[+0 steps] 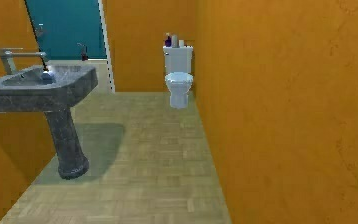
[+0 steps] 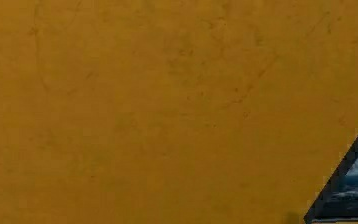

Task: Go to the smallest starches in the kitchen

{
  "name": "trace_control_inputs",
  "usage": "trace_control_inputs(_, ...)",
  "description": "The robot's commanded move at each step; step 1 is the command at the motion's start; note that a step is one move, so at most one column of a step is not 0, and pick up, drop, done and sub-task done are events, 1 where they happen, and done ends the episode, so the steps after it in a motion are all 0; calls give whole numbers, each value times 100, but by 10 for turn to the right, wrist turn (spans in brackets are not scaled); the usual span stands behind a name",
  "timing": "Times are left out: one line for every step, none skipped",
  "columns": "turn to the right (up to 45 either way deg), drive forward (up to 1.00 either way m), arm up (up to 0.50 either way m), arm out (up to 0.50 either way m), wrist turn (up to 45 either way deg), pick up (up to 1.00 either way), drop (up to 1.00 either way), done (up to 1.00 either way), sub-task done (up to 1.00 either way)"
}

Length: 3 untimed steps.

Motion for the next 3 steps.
trace_control_inputs(0,45,0,0,0,0,0,0,0)
trace_control_inputs(-120,0,0,0,0,0,0,0,0)
trace_control_inputs(0,5,0,0,0,0,0,0,0)
